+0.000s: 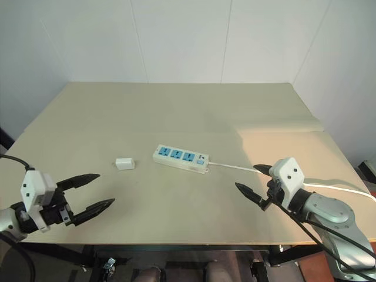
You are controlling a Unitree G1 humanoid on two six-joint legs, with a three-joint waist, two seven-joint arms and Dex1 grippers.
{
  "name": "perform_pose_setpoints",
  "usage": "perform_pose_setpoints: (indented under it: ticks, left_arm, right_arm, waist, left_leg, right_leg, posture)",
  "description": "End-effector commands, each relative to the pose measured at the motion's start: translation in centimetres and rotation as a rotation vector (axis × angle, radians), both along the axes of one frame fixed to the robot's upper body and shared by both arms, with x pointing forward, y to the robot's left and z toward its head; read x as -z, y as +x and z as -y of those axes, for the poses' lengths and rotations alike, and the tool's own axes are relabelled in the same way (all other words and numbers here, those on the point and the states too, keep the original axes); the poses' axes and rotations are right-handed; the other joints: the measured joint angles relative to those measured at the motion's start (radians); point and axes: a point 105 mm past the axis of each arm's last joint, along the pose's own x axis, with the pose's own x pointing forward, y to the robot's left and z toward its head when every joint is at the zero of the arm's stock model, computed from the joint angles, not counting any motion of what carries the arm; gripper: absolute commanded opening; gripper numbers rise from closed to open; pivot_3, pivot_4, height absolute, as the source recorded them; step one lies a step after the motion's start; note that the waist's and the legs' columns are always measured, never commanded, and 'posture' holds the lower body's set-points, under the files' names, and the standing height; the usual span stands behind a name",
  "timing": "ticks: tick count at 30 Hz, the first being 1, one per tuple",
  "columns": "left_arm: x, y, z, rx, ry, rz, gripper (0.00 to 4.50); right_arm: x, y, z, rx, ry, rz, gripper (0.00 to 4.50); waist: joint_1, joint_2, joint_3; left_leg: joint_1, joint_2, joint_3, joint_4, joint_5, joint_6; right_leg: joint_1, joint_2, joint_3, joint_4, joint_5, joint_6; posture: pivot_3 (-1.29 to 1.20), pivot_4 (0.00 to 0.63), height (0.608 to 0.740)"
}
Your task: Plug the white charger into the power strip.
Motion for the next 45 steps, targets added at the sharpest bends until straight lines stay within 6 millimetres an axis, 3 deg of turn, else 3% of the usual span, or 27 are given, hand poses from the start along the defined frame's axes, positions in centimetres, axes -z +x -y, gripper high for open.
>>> perform_pose_setpoints:
  ticks: [1,12,25,29,36,45]
  left_arm:
    - [-0.7,0.1,0.2,0.012,0.015,0.044,4.5]
    - [-1.1,0.7,1.0,0.037,-0.004,0.078,4.5]
    - [-1.7,2.8,4.5,0.2,-0.051,0.116,4.5]
    - [-1.7,3.2,5.1,0.236,-0.056,0.117,4.5]
    - [-1.6,3.5,5.3,0.251,-0.056,0.114,4.5]
    - [-1.7,3.1,5.2,0.251,-0.054,0.118,4.5]
  right_arm:
    - [-1.4,0.2,-0.6,-0.017,-0.005,0.074,4.47]
    - [-1.0,2.0,-2.4,-0.088,0.011,0.096,4.47]
    - [0.4,7.8,-6.4,-0.267,0.036,0.074,4.47]
    - [0.7,8.7,-7.6,-0.331,0.044,0.063,4.47]
    - [0.4,10.7,-9.3,-0.389,0.159,0.039,4.47]
    - [1.1,12.7,-10.4,-0.388,0.154,0.024,4.47]
  waist:
    - [-0.001,0.0,0.0]
    - [-0.002,0.0,0.0]
    - [-0.012,-0.001,0.0]
    - [-0.012,-0.001,0.0]
    - [-0.016,-0.001,0.001]
    - [-0.015,-0.001,0.001]
  left_leg:
    - [0.0,0.0,0.0,0.0,0.0,0.0]
    - [0.001,0.0,0.0,0.0,0.0,0.0]
    - [0.001,0.0,0.0,0.0,0.0,0.0]
    - [-0.001,0.0,0.0,0.0,0.0,0.0]
    - [0.001,0.0,0.0,0.0,0.0,0.0]
    - [0.0,0.0,0.0,0.0,0.0,0.0]
  right_leg:
    - [0.0,0.0,0.0,0.0,0.0,0.0]
    - [0.0,0.0,0.0,0.0,0.0,0.0]
    - [0.0,0.0,0.0,0.001,0.001,-0.001]
    - [-0.001,0.0,0.0,0.001,0.006,-0.008]
    - [-0.001,0.0,0.0,0.002,0.007,-0.008]
    - [-0.001,0.0,0.0,0.002,0.007,-0.009]
  posture:
    - [0.0,0.15,0.74]
    - [0.0,0.15,0.74]
    - [0.0,0.15,0.74]
    - [0.0,0.15,0.74]
    - [0.0,0.15,0.74]
    - [0.0,0.15,0.74]
